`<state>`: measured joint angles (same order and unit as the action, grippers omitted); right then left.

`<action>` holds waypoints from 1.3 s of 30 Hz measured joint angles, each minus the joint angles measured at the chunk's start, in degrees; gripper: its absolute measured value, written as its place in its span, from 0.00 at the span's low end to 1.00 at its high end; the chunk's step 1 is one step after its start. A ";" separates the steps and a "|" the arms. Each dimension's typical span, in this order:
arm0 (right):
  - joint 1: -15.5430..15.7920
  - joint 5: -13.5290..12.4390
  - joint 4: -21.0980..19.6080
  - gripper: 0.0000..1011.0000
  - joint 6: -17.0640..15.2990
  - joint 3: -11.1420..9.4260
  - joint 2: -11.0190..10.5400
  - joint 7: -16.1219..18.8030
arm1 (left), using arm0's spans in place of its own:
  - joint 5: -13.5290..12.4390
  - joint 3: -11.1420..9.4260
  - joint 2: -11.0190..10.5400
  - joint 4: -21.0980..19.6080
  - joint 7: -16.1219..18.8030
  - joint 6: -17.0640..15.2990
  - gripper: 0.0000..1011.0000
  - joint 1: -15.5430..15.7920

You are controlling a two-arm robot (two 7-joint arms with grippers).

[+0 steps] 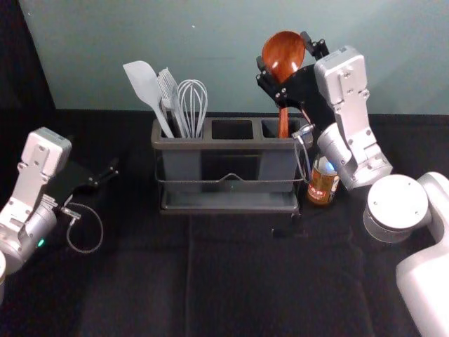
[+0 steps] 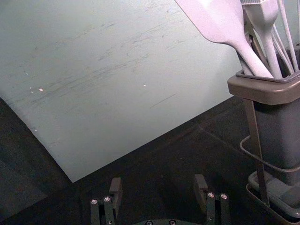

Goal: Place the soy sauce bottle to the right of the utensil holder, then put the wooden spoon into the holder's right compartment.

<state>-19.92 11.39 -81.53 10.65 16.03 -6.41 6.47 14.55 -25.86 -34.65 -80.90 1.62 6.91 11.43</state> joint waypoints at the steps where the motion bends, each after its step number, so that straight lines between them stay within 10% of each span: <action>1: 0.11 0.06 0.04 0.83 -0.06 0.05 -0.04 0.03 | 0.00 0.00 0.00 0.00 0.00 0.00 0.99 0.00; 29: 1.69 -0.58 -1.78 0.99 -1.35 -0.22 -0.21 0.49 | 0.00 0.00 0.00 0.00 0.00 0.00 0.99 0.00; 39: 7.79 -1.33 -10.63 0.99 -6.84 -1.21 -0.83 0.44 | 0.00 0.00 0.00 0.00 0.00 0.00 0.99 0.00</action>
<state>-12.13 10.05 -92.15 3.82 14.82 -7.23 6.92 14.55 -25.86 -34.65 -80.90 1.62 6.91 11.43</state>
